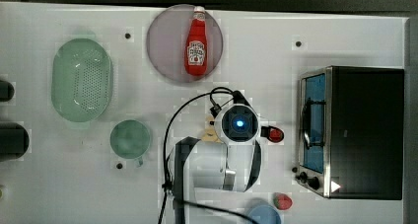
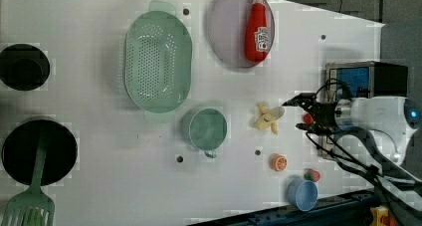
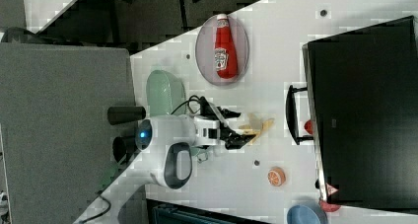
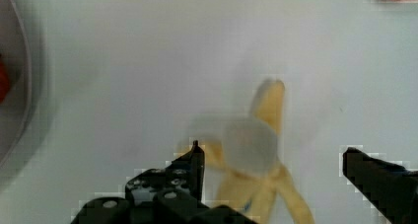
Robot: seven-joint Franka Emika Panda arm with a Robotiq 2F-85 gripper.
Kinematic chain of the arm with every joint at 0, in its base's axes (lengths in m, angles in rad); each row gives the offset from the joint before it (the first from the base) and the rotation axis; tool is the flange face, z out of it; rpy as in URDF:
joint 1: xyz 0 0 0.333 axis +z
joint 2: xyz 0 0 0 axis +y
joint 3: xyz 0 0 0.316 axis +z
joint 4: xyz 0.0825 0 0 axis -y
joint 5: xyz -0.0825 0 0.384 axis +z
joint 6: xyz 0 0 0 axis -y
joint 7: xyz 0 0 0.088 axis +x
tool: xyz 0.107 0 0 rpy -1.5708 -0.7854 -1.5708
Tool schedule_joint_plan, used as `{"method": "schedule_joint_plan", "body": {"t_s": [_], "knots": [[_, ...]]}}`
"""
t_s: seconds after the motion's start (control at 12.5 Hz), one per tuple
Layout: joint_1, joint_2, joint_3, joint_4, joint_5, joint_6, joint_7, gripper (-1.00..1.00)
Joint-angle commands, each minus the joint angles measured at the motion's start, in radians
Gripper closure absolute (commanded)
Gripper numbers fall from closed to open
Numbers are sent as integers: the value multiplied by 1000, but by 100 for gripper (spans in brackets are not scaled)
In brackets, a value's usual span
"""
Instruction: Pick banana from table and place on oven.
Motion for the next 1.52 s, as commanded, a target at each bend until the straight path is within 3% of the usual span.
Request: {"method": "schedule_joint_plan", "body": {"t_s": [0.08,0.32,0.72,0.88,1.2,1.52], "knots": [[5,80,15,1,1,89,35,-100],[5,132,25,0,1,145,35,-93],[5,133,28,0,3,146,42,28],[5,132,28,0,3,145,42,64],[5,46,38,3,3,139,42,64],[6,-209,47,35,3,-57,41,64]]}}
